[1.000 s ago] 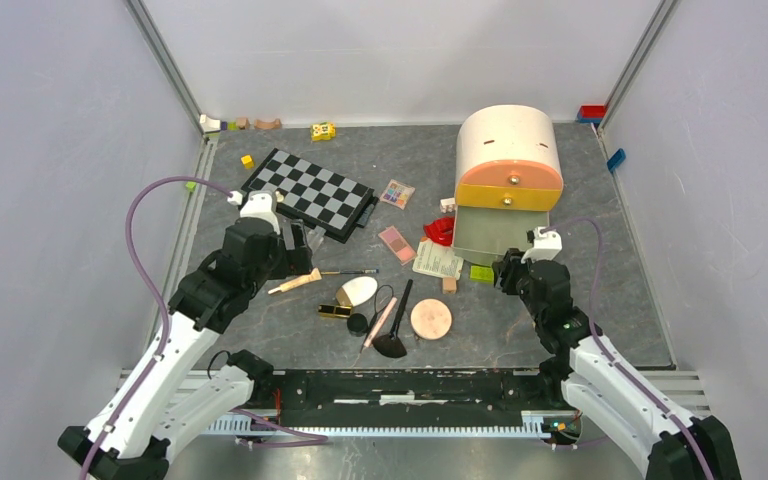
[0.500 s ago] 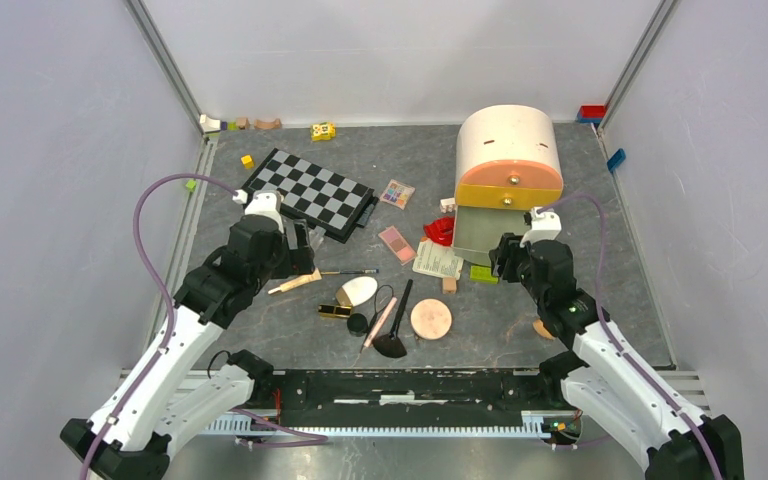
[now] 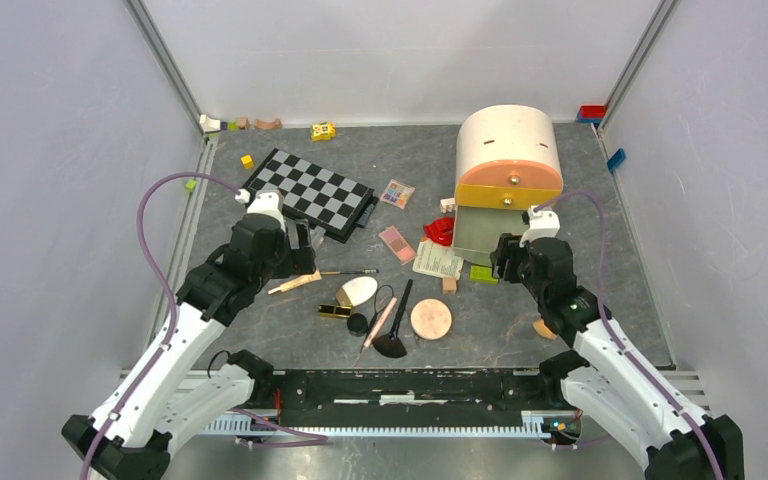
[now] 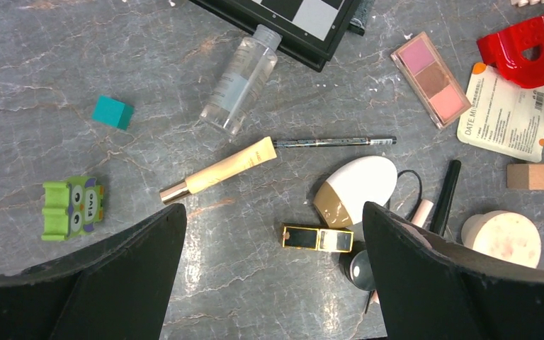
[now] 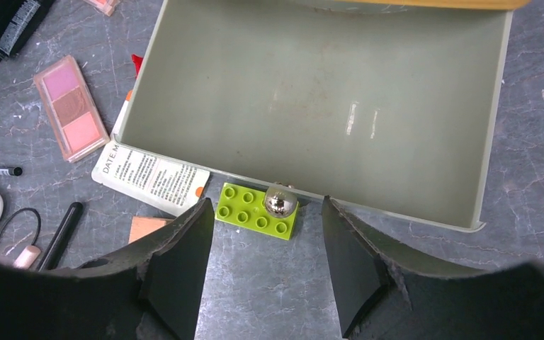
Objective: Organize the makeup
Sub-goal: Pick up the makeup from the center of the board.
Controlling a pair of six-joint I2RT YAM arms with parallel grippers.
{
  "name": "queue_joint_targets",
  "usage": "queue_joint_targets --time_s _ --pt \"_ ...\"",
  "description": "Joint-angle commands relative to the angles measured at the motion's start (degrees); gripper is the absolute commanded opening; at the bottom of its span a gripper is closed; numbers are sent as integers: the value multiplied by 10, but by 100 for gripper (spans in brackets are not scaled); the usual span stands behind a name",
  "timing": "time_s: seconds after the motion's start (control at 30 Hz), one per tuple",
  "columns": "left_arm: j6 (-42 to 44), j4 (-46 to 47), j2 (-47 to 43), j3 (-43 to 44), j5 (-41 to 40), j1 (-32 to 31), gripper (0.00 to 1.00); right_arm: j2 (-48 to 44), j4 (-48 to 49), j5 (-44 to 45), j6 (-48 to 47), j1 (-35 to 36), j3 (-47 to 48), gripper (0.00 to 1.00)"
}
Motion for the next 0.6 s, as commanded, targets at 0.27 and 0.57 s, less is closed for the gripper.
queue_joint_targets --time_s 0.27,0.57 --pt "7 30 22 -2 58 1 100 -21 -33 -14 -28 2 49 76" --pt "-30 35 33 -11 89 1 100 -18 -50 -83 -34 2 43 76"
